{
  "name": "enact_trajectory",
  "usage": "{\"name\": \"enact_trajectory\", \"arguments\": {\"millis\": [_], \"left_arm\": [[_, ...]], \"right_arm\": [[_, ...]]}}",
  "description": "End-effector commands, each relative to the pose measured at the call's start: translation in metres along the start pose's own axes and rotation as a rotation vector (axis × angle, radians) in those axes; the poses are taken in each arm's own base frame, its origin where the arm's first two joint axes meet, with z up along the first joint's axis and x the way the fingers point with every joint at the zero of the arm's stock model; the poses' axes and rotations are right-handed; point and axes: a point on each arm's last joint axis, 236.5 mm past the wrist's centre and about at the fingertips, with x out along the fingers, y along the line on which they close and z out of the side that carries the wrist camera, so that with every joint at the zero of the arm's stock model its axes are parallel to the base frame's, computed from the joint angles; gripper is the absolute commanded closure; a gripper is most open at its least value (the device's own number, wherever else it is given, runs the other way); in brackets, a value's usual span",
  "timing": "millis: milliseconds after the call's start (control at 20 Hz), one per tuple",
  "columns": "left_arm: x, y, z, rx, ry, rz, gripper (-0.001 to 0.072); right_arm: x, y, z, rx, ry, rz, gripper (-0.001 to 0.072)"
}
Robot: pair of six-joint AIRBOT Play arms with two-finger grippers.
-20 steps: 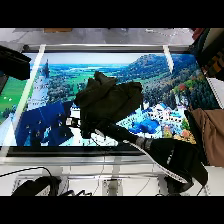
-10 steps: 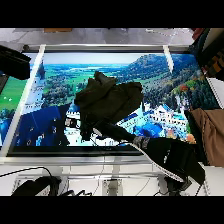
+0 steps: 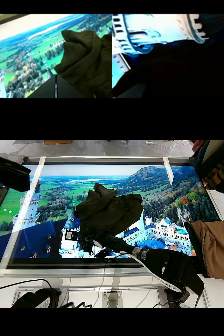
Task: Fold the clothes and pants, and hang the long-sleeved shirts on hangers.
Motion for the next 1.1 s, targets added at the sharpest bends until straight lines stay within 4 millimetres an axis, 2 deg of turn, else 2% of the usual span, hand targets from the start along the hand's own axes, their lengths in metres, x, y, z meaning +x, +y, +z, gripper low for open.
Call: {"name": "enact_trajectory", "arguments": {"millis": [0, 50, 200, 300, 450, 550, 600, 700, 800, 900, 1000, 1050], "left_arm": [[0.0, 0.001, 0.001, -0.001, -0.003, 0.002, 0.069], [0.0, 0.001, 0.001, -0.001, -0.003, 0.002, 0.0689], [0.0, 0.001, 0.001, -0.001, -0.003, 0.001, 0.0689], [0.001, 0.001, 0.0, -0.001, -0.001, 0.001, 0.0689], [0.012, 0.0, -0.003, -0.001, 0.022, -0.004, 0.0689], [0.025, 0.002, -0.008, 0.0, 0.051, -0.003, 0.069], [0.032, 0.002, -0.01, 0.0, 0.064, -0.004, 0.069], [0.042, 0.002, -0.014, 0.001, 0.086, -0.005, 0.069], [0.046, 0.002, -0.016, 0.0, 0.097, -0.008, 0.069], [0.047, 0.0, -0.022, 0.0, 0.126, -0.015, 0.0689], [0.053, -0.003, -0.047, -0.005, 0.214, -0.032, 0.069], [0.061, -0.004, -0.063, -0.014, 0.264, -0.04, 0.0691]], "right_arm": [[0.001, -0.011, -0.011, -0.005, 0.021, -0.012, 0.0528], [-0.001, -0.012, -0.014, -0.002, 0.032, -0.007, 0.0649], [-0.012, -0.018, -0.003, -0.002, 0.012, -0.018, 0.067], [-0.03, -0.033, 0.017, -0.003, -0.034, -0.052, 0.0671], [-0.074, -0.074, 0.051, 0.038, -0.128, -0.134, 0.0672], [-0.116, -0.117, 0.065, 0.173, -0.204, -0.208, 0.0672], [-0.14, -0.145, 0.065, 0.272, -0.241, -0.249, 0.0672], [-0.188, -0.201, 0.04, 0.47, -0.279, -0.332, 0.0672], [-0.237, -0.25, -0.011, 0.649, -0.258, -0.413, 0.0672], [-0.293, -0.289, -0.078, 0.793, -0.208, -0.509, 0.0672], [-0.352, -0.313, -0.151, 0.917, -0.145, -0.61, 0.0673], [-0.38, -0.318, -0.189, 0.987, -0.106, -0.653, 0.0673]]}}
